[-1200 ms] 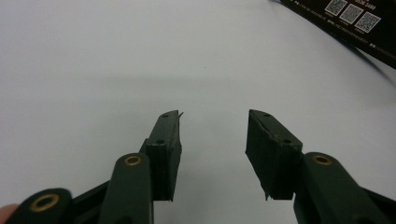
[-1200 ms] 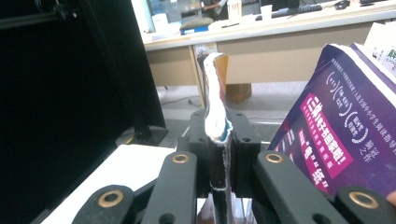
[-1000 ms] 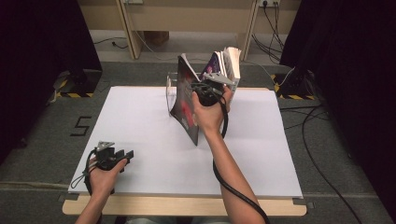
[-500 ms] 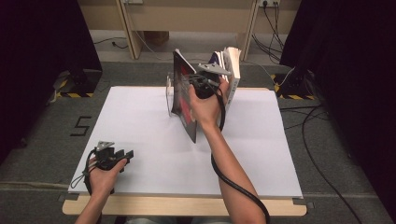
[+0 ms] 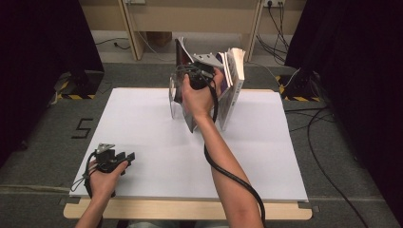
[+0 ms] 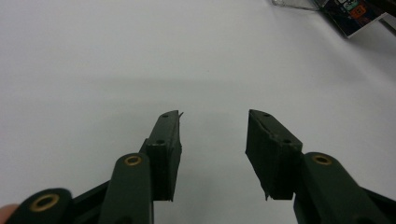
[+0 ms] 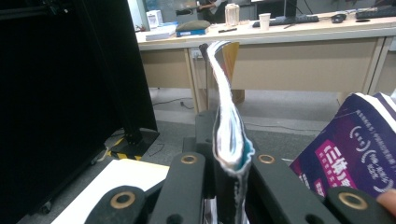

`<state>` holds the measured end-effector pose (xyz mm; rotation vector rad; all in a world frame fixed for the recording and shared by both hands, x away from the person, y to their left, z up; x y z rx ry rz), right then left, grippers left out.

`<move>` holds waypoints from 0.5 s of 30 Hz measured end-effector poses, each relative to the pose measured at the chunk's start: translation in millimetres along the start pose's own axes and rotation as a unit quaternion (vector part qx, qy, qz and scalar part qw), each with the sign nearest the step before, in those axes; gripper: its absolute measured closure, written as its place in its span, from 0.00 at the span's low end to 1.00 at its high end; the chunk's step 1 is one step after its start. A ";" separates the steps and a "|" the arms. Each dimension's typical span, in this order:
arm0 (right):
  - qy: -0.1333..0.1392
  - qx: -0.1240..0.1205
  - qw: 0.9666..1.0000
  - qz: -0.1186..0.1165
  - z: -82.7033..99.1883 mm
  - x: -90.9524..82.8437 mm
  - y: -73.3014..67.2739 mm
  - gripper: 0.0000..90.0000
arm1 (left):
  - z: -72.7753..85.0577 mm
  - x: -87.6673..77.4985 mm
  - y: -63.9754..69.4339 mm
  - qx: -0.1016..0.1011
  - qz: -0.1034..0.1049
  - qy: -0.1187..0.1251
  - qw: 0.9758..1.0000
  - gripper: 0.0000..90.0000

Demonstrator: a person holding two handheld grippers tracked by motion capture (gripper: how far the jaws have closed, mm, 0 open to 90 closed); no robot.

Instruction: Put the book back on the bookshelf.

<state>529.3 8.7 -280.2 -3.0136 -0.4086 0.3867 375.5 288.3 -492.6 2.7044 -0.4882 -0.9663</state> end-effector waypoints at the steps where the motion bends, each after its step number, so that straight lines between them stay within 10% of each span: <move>1: 0.000 0.001 1.000 0.000 0.7 2.8 -1.0 0.97 | 0.0 0.1 -0.1 0.000 0.000 0.000 1.000 0.61; 15: 0.008 0.006 1.000 0.026 6.2 26.2 -5.3 0.97 | 0.0 0.1 -0.9 0.000 0.001 0.000 1.000 0.60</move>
Point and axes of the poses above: each handheld gripper's, and its own axes: x roughly forward along the jaws, z roughly out of its underside, y roughly to its right, the point moved 2 cm from there along x, roughly forward along the jaws, and after that the axes turned 7 degrees about z, right-handed, at the moved point
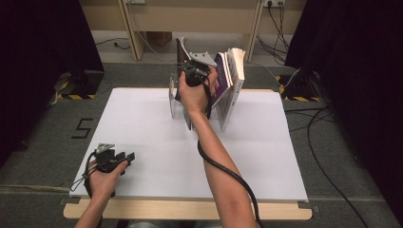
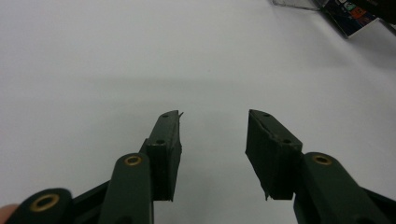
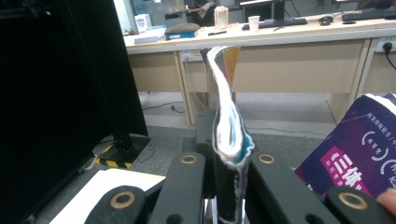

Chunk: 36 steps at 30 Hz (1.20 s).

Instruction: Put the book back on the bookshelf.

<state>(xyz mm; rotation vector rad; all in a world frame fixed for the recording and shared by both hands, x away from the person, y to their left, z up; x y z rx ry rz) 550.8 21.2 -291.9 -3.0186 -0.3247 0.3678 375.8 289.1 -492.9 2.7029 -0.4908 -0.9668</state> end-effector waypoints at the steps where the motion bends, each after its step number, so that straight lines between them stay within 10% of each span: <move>1: -0.002 0.000 1.000 0.000 1.6 1.8 0.0 0.97 | 0.1 0.1 -0.1 -0.001 0.000 0.000 1.000 0.60; 22: -0.051 -0.025 0.998 0.006 0.1 -1.6 10.2 0.86 | 0.9 1.0 2.8 0.004 0.002 -0.003 1.000 0.60; 36: -0.086 -0.012 0.996 -0.001 1.0 6.2 12.6 0.97 | 1.5 1.8 3.2 0.006 0.004 -0.006 1.000 0.60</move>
Point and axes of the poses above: each handheld gripper's, and its own axes: x roughly forward along the jaws, z roughly out of its underside, y roughly to its right, the point moved 2 cm from there along x, roughly forward along the jaws, and after that the axes turned 7 degrees about z, right-handed, at the moved point
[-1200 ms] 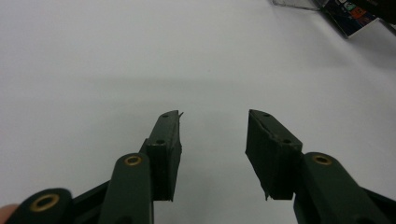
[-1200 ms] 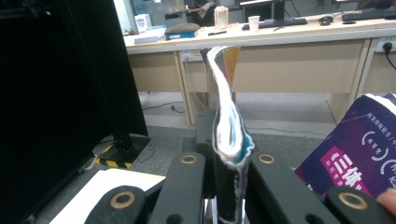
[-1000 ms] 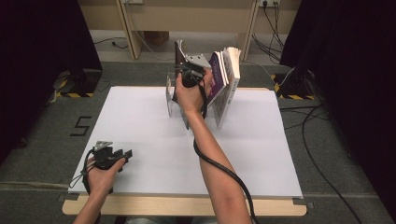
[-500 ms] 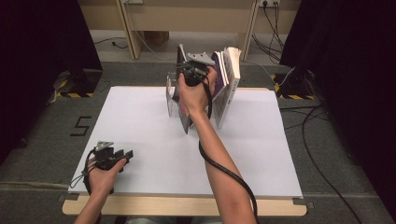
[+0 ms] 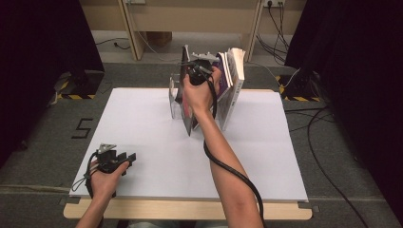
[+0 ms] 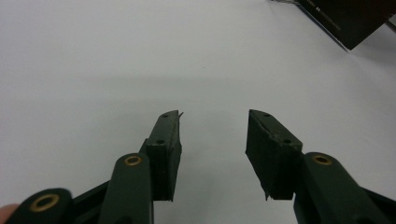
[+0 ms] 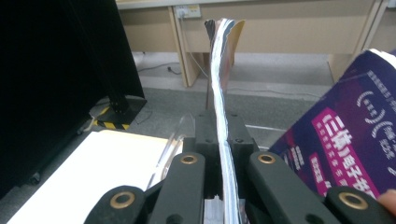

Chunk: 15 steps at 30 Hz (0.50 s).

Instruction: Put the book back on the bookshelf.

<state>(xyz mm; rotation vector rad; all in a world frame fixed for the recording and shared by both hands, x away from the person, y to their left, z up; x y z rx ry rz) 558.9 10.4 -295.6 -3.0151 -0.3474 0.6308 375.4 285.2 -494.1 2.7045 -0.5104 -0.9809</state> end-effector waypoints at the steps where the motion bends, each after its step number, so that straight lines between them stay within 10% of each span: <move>1: 0.005 0.003 1.000 -0.002 -1.1 -0.1 -0.5 0.97 | -0.1 -0.2 -0.1 0.000 -0.001 0.000 1.000 0.60; 15: 0.024 0.008 1.000 -0.006 -12.1 17.6 -2.3 0.97 | -0.4 -0.8 -2.4 -0.003 -0.001 0.003 1.000 0.60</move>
Point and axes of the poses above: each handheld gripper's, and its own axes: x roughly forward along the jaws, z roughly out of its underside, y roughly to its right, the point moved 2 cm from there along x, roughly forward along the jaws, and after that the axes turned 7 degrees about z, right-handed, at the moved point
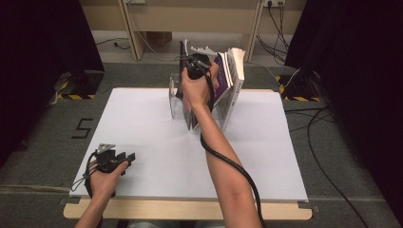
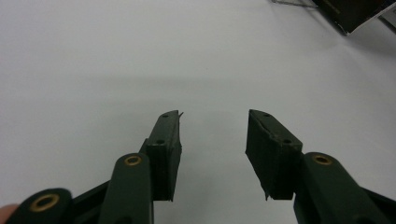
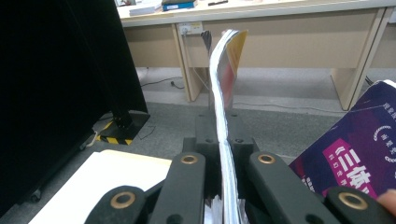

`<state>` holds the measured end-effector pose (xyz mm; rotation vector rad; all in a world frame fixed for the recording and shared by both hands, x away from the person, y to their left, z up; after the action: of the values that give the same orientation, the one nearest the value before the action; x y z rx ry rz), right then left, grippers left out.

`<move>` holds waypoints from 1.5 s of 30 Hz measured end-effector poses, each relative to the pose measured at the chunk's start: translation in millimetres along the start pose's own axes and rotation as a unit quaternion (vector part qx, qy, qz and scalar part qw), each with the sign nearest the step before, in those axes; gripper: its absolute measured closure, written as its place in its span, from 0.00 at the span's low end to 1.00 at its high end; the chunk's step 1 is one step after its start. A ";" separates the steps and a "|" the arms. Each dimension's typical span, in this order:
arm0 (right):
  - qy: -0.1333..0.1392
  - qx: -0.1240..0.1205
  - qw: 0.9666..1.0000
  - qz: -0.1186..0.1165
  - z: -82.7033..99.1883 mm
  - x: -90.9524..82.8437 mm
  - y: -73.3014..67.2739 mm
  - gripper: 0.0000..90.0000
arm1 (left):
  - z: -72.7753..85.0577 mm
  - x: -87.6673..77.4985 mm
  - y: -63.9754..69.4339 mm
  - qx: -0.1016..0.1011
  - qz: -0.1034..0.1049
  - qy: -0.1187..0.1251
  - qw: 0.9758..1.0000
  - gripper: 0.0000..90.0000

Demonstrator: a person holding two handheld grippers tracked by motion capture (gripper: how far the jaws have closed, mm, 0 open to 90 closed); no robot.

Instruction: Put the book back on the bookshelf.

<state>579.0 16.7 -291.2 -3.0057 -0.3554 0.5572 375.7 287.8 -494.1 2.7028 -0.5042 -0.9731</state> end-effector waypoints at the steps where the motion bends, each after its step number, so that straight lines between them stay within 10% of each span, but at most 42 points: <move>1: 0.000 0.001 1.000 0.001 0.3 0.8 0.5 0.97 | 0.0 0.0 0.1 0.000 0.000 0.000 1.000 0.60; 22: -0.003 -0.026 0.999 0.036 3.7 -3.5 11.5 0.81 | 1.1 1.9 3.8 0.005 0.002 -0.002 1.000 0.60; 36: -0.017 -0.002 0.999 0.047 7.3 -22.4 28.8 0.76 | 1.6 2.5 6.5 0.009 0.002 -0.003 1.000 0.60; 45: -0.045 0.036 0.997 0.051 7.8 -35.8 32.5 0.89 | 0.4 1.5 7.1 0.013 0.003 -0.001 1.000 0.60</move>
<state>550.6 -23.2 -289.5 -2.9496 -0.1837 0.6983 374.8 280.7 -493.0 2.7211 -0.5295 -0.9744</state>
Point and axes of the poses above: each handheld gripper's, and its own axes: x roughly forward along the jaws, z roughly out of its underside, y roughly to its right, the point moved 2 cm from there along x, roughly forward along the jaws, and after that the axes turned 7 degrees about z, right-handed, at the moved point
